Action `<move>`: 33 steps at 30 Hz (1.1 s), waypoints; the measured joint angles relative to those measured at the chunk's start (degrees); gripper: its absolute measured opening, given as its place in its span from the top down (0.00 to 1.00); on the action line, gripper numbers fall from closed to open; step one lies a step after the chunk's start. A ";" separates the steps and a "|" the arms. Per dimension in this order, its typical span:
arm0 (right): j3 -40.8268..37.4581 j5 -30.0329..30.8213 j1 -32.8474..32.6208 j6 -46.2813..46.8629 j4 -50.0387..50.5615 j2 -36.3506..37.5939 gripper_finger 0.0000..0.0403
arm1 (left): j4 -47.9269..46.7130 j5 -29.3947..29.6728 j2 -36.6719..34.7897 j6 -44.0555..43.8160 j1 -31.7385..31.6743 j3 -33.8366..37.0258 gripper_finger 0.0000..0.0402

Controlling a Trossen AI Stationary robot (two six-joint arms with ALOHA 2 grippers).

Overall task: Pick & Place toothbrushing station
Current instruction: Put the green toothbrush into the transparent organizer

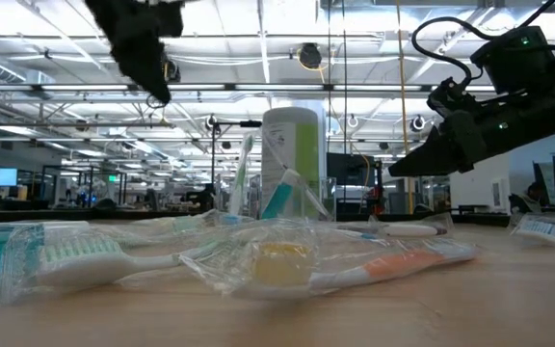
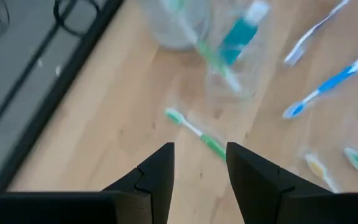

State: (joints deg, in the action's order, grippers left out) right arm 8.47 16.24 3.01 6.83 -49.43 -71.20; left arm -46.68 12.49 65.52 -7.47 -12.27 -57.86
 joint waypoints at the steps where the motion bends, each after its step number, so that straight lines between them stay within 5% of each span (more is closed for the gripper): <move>1: 0.00 0.00 0.01 0.00 0.00 -0.01 0.64 | 2.02 -0.07 -0.17 -1.14 -0.48 2.11 0.62; 15: 0.00 0.06 0.00 -0.28 0.00 0.00 0.64 | 37.23 2.59 5.64 -24.10 -5.87 23.94 0.62; 25: -0.02 0.17 0.04 -1.97 -0.42 -0.02 0.64 | 54.13 4.42 19.61 -25.92 -5.81 25.42 0.62; 33: -0.02 0.19 0.04 -3.10 -0.63 -0.02 0.64 | 57.82 6.95 24.64 -27.72 -5.81 25.41 0.62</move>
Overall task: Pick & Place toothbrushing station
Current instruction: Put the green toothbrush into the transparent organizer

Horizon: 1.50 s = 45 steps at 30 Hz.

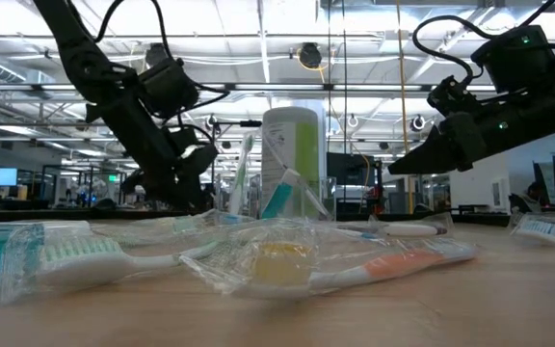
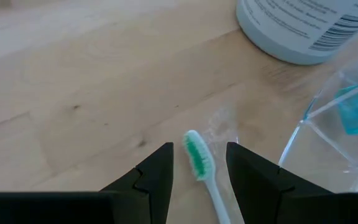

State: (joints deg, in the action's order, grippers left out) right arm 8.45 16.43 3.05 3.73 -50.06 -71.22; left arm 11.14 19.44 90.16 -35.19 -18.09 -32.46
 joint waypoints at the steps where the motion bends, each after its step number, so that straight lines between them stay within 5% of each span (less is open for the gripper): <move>1: 0.00 0.00 0.00 0.02 0.02 0.01 0.64 | 0.38 0.03 0.35 -0.08 0.00 0.01 0.62; 15: 0.00 0.00 0.00 -0.02 -0.23 0.02 0.64 | 4.37 -0.54 5.26 -2.47 -0.04 -0.01 0.63; 29: 0.00 0.00 0.00 -0.11 -0.22 0.02 0.64 | 6.16 -1.21 5.27 -1.70 -0.31 -0.12 0.98; 45: 0.00 0.00 0.00 -0.10 -0.48 0.02 0.64 | 4.78 0.59 -7.93 2.83 -0.21 -0.03 0.99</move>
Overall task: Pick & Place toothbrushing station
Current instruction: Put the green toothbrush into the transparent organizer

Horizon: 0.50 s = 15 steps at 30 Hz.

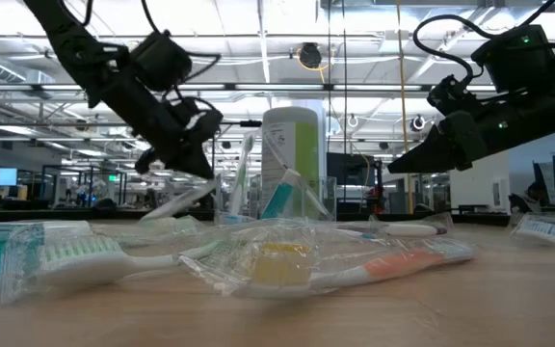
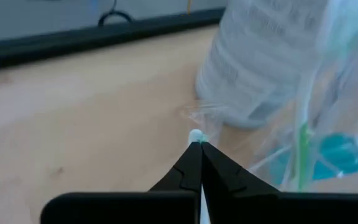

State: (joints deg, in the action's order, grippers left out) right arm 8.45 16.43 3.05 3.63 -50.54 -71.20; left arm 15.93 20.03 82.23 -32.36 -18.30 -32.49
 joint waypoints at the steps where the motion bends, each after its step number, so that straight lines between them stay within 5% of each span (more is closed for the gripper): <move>1: 0.00 0.00 0.00 0.00 0.00 -0.01 0.64 | -0.50 0.67 -1.31 0.37 0.04 0.00 0.99; 15: 0.00 0.00 0.00 0.20 0.23 -0.01 0.64 | 1.28 13.82 -13.87 5.66 6.03 -0.02 1.00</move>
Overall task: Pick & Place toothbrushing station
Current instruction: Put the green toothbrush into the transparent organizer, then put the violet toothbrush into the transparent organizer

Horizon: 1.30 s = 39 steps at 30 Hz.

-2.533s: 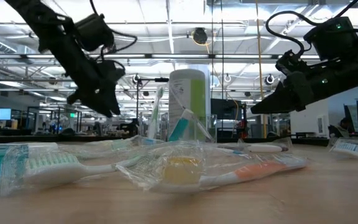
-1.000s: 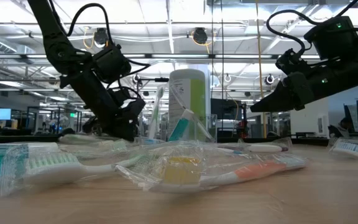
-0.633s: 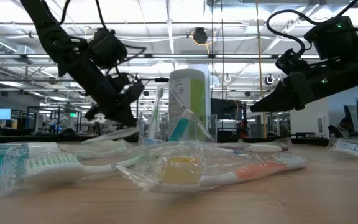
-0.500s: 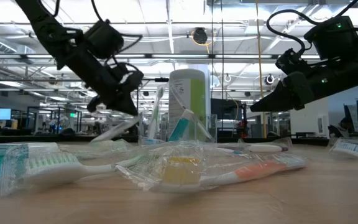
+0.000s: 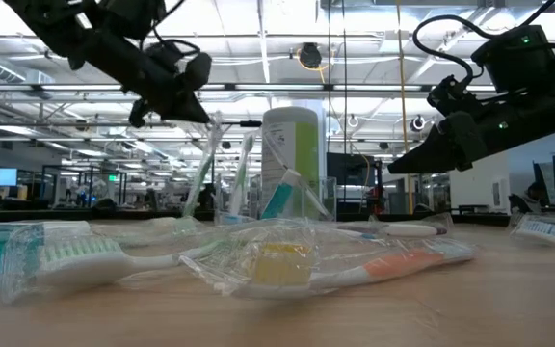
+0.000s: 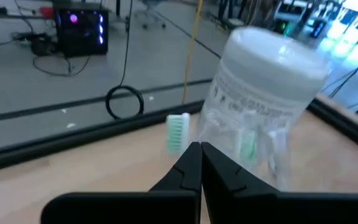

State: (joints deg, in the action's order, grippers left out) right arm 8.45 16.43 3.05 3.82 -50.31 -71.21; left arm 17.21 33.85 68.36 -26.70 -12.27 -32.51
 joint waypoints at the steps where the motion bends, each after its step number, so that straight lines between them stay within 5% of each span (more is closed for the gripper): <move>1: 0.00 0.00 0.00 -0.03 0.02 0.01 0.64 | 0.94 0.42 -0.26 0.02 0.57 0.00 1.00; 9: 0.00 0.00 0.00 1.04 -0.01 0.01 0.64 | 6.57 3.55 0.29 1.66 5.73 0.00 1.00; 13: 0.00 0.00 0.01 6.00 -0.45 0.01 0.64 | 16.59 4.79 0.17 5.92 7.81 0.00 1.00; 18: 0.02 -0.13 -0.10 4.45 4.07 -0.01 0.64 | 23.08 1.97 0.19 11.56 10.17 0.00 1.00; 39: 0.00 -0.04 -0.13 4.52 0.39 -0.01 0.64 | 22.87 3.80 1.97 14.14 16.97 -0.04 1.00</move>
State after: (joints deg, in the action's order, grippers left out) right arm 8.45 16.38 2.92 8.34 -49.92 -71.22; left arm 40.07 37.65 70.33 -12.56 4.70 -32.56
